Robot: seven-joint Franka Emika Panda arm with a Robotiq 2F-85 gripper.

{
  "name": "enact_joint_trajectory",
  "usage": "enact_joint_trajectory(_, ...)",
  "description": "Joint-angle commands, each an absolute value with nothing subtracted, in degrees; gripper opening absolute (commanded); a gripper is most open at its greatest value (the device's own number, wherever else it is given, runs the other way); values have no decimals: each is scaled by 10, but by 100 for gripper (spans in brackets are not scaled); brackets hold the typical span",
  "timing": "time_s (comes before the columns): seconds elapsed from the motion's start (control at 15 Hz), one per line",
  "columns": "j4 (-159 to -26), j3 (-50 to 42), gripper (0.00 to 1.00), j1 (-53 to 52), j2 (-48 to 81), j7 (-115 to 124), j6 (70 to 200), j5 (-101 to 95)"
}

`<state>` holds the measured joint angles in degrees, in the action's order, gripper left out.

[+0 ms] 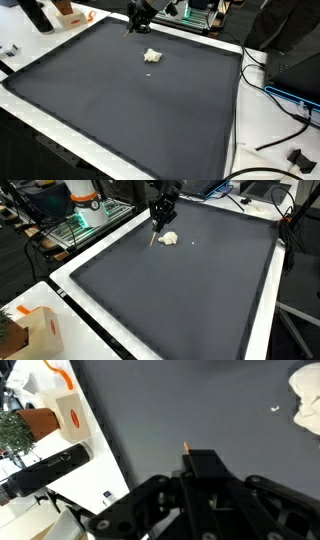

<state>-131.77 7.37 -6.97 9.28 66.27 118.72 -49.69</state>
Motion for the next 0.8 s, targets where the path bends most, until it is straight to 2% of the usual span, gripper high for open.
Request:
enact_joint_trajectory(0.0,-1295,68,3,-89,124,683,1144,-509)
enact_joint_trajectory(0.73,-1255,68,3,-112,185,670,1110,-506)
